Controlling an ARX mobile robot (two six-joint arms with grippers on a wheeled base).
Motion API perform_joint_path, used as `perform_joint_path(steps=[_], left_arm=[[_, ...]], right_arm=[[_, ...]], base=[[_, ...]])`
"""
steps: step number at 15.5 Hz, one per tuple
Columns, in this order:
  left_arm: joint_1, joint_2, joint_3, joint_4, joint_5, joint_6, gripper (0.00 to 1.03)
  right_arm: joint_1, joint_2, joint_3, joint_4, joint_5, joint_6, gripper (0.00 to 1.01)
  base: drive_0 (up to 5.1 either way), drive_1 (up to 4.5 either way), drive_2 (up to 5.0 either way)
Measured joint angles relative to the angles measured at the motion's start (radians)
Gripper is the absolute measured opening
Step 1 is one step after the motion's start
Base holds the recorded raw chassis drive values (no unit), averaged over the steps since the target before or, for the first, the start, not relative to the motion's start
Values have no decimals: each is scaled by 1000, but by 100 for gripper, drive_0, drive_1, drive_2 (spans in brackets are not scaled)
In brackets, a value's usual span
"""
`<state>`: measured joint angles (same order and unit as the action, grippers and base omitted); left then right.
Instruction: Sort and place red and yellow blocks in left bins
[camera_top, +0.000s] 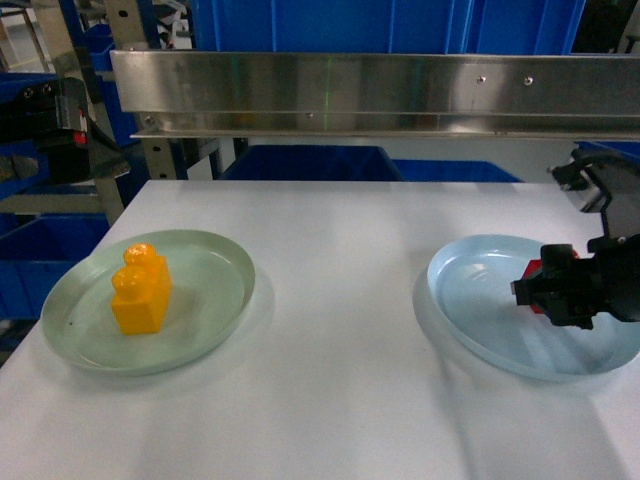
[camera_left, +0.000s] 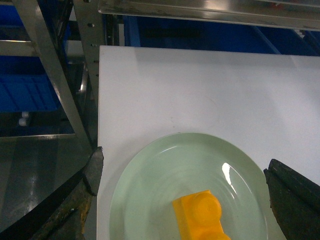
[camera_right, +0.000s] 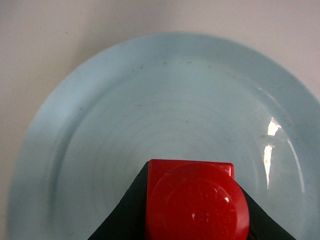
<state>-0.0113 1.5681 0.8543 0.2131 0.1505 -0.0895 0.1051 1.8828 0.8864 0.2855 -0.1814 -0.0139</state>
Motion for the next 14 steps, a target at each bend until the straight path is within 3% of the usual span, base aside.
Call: perform_joint_path(steps=[2,3,6,7,9,12,14], left_arm=[[0,0,0,0,0,0,98],[0,0,0,0,0,0,98],[0,0,0,0,0,0,98],[0,0,0,0,0,0,98],[0,0,0,0,1,0,98],[0,0,0,0,0,0,98],[0,0,0,0,0,0,98]], right_arm=[[0,-199,-61,-23,29,47,27],[-1,-358,-89,-58,71,78,27],[-32,-719,-220,-264,180,134,27],[-48,-889,-306,-380,172,147,27],[-64,-1099,-378,-525,155,141,27],[-94,-1205,-390,-608,147,132,27],[-104,-1196,-409,-595,148,132,27]], base=[[0,0,0],[0,0,0],[0,0,0],[0,0,0],[0,0,0],[0,0,0],[0,0,0]])
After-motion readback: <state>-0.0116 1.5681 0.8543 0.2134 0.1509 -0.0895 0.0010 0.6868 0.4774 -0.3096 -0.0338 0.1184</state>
